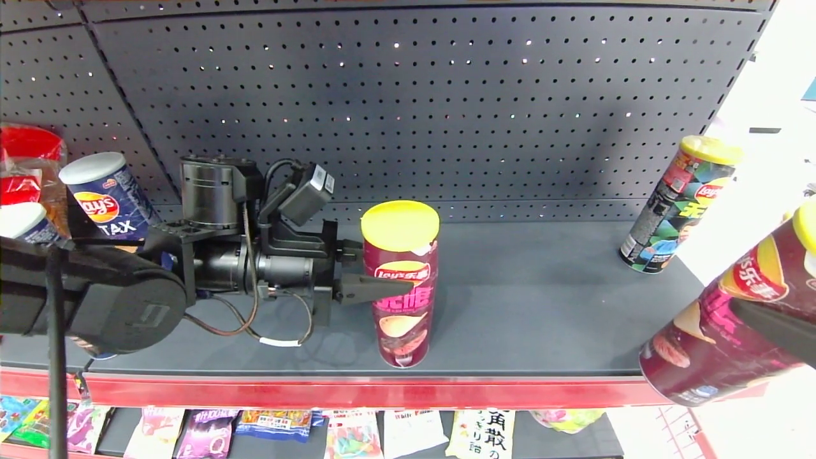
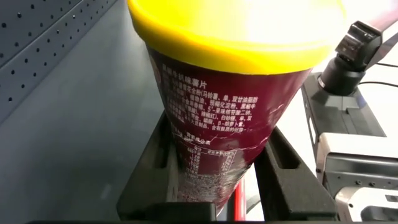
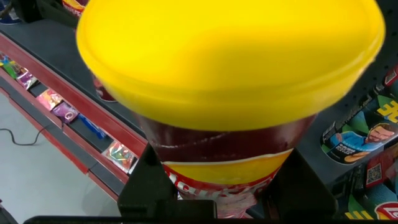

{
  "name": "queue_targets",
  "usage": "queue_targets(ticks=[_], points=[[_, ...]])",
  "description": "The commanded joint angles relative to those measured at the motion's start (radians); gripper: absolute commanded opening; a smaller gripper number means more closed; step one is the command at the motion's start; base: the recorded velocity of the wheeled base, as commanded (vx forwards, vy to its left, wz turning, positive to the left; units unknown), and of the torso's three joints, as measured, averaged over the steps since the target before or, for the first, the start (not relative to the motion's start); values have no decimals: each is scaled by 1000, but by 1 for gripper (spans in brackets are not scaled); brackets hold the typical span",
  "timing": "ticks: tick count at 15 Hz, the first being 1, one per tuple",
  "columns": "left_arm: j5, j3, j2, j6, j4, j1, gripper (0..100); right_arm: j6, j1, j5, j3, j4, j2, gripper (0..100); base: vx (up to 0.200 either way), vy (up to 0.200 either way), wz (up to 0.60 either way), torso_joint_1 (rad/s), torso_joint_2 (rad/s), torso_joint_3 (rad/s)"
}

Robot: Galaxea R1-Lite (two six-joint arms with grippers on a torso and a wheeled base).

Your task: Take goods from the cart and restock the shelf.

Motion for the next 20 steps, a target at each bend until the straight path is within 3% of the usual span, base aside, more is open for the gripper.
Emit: queue_targets(ticks=[1, 16, 17, 20], points=[[0, 14, -16, -2, -2, -5, 0, -1, 1, 0, 1, 0, -2, 0, 0, 0, 0, 0, 0, 0], [9, 49, -18, 15, -3, -5, 0, -1, 1, -6, -3, 0, -5, 0, 0, 0, 0, 0, 0, 0], [7, 57, -19, 13, -3, -5, 100, -1, 1, -18, -3, 0, -5, 0, 0, 0, 0, 0, 0, 0], [9, 69, -22, 12, -5, -5, 100, -1, 2, -20, -1, 0, -5, 0, 0, 0, 0, 0, 0, 0]])
